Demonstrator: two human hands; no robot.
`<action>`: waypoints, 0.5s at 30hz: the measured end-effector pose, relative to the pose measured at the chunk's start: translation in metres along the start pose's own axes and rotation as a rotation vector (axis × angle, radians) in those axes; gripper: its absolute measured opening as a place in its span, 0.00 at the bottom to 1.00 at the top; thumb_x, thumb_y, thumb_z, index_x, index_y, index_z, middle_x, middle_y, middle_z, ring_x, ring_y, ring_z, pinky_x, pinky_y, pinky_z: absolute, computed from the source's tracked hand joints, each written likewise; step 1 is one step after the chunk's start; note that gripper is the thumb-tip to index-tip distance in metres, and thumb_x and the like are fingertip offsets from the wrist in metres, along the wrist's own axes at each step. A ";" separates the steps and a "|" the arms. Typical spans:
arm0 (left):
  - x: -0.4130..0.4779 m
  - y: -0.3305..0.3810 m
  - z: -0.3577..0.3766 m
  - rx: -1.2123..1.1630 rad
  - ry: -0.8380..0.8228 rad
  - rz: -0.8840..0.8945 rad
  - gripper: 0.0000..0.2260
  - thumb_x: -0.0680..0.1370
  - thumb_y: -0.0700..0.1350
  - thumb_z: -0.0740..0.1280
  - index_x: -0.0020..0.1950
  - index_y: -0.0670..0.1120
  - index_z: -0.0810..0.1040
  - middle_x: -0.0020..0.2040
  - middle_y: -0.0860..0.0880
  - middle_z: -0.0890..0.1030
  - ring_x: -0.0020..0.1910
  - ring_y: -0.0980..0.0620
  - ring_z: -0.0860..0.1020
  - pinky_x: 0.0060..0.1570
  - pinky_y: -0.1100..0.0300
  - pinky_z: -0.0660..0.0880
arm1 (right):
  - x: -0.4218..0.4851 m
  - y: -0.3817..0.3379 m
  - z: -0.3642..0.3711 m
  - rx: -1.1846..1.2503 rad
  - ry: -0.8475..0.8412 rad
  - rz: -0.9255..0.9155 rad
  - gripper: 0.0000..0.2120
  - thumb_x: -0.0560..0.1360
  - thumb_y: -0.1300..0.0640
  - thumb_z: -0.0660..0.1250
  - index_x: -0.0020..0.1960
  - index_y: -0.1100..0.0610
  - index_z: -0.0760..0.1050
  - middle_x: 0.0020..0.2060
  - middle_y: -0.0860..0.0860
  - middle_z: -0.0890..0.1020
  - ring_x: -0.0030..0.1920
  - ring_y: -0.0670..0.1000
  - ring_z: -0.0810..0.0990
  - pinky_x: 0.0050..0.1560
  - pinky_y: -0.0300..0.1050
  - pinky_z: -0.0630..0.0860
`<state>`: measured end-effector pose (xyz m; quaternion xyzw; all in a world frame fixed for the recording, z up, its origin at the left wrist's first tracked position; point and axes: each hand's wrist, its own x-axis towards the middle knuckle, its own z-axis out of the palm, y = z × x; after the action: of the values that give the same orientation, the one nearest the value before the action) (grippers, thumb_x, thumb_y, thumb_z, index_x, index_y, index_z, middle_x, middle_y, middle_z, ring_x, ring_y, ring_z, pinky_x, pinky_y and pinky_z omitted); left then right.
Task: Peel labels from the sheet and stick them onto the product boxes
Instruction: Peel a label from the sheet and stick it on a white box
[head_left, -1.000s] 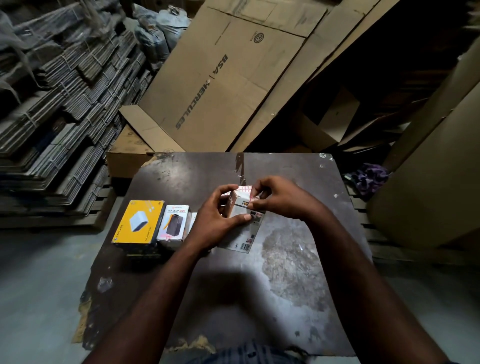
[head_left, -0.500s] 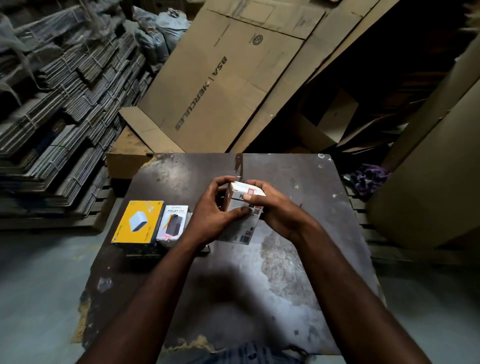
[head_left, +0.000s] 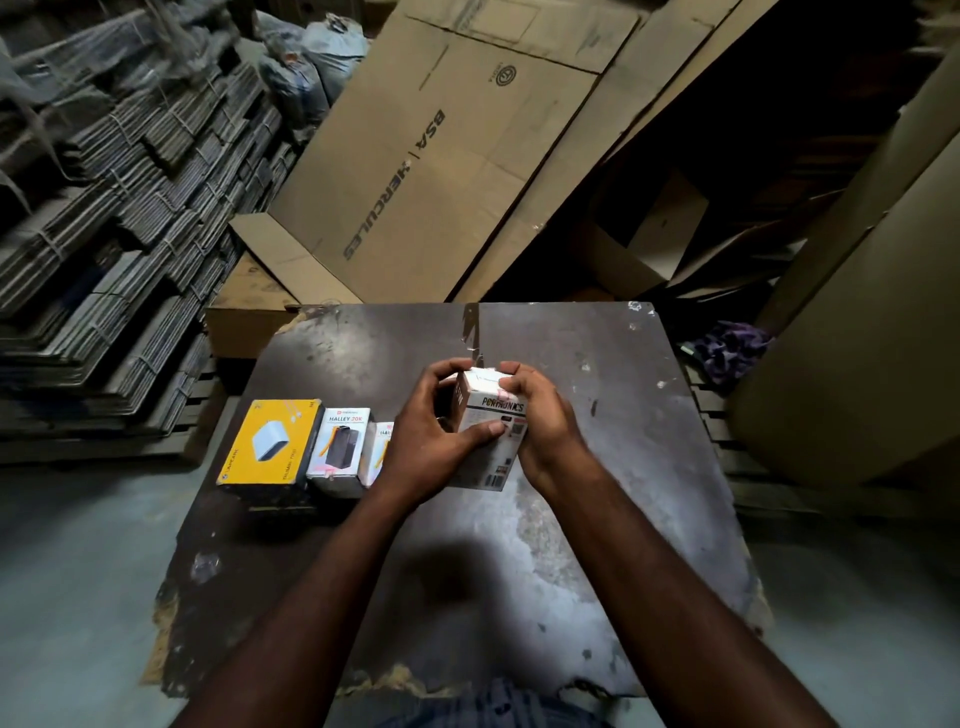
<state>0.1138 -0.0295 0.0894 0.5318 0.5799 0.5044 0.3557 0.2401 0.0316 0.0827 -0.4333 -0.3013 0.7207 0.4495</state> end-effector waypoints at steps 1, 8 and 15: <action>0.000 0.000 0.000 0.012 -0.004 0.000 0.29 0.68 0.39 0.79 0.65 0.54 0.73 0.54 0.54 0.81 0.52 0.55 0.82 0.51 0.53 0.81 | -0.001 0.000 0.000 0.006 0.016 0.004 0.09 0.76 0.65 0.59 0.50 0.58 0.76 0.39 0.56 0.81 0.35 0.52 0.80 0.38 0.46 0.76; -0.001 0.004 -0.002 -0.013 -0.033 -0.042 0.28 0.69 0.39 0.78 0.66 0.52 0.73 0.54 0.52 0.81 0.50 0.58 0.82 0.49 0.62 0.80 | 0.000 0.001 -0.008 -0.055 -0.104 0.042 0.17 0.73 0.56 0.69 0.59 0.62 0.75 0.43 0.57 0.82 0.41 0.54 0.82 0.41 0.47 0.78; -0.001 0.000 -0.001 -0.035 -0.040 -0.097 0.27 0.70 0.41 0.78 0.66 0.54 0.73 0.56 0.52 0.81 0.50 0.58 0.82 0.49 0.60 0.81 | -0.003 -0.001 -0.006 -0.126 -0.060 0.004 0.15 0.81 0.50 0.63 0.57 0.62 0.76 0.44 0.58 0.84 0.41 0.54 0.84 0.44 0.49 0.80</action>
<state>0.1133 -0.0303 0.0896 0.5067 0.5887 0.4862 0.4004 0.2465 0.0296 0.0824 -0.4397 -0.3584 0.7139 0.4106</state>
